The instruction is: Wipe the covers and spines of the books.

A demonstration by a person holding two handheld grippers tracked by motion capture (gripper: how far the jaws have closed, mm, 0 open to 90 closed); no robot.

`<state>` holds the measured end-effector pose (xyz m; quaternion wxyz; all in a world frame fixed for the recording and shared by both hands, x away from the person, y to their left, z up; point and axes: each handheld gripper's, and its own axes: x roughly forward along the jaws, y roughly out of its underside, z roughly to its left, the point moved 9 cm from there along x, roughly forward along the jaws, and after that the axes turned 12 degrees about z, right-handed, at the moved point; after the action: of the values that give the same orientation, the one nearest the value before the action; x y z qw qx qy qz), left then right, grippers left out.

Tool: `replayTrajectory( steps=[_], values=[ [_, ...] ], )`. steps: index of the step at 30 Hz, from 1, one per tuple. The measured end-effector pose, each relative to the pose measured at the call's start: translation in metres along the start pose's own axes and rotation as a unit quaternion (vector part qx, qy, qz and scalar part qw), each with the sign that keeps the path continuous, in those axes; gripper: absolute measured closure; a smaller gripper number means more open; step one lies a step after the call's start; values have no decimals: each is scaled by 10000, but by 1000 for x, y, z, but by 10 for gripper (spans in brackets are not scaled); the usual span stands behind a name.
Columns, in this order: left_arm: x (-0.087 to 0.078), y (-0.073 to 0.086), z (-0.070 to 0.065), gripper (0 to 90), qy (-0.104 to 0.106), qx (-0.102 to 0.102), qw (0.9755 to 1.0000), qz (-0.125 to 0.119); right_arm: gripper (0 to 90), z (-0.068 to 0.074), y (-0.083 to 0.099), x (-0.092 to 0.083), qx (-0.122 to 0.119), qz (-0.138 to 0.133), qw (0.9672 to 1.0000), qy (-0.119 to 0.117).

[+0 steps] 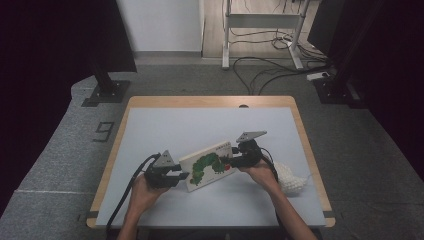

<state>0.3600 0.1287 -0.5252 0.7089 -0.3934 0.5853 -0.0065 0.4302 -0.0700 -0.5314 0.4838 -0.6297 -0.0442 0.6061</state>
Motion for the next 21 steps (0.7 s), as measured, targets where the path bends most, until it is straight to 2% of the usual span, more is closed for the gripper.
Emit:
replayTrajectory(
  steps=[6,11,16,21],
  values=[
    [-3,-1,4,630,-40,-52,10000,-41,473,2,-2,-3,-45,-113,9999,13],
    [-9,-1,9,683,-254,-73,9996,-69,485,5,-3,-4,-181,-140,9997,59],
    [-11,-1,15,686,-433,-24,9991,-30,488,8,-9,-2,-363,-189,9989,233],
    [-17,-4,23,681,-596,-13,9982,-113,488,9,-19,-2,-497,-314,9976,374]
  ],
)
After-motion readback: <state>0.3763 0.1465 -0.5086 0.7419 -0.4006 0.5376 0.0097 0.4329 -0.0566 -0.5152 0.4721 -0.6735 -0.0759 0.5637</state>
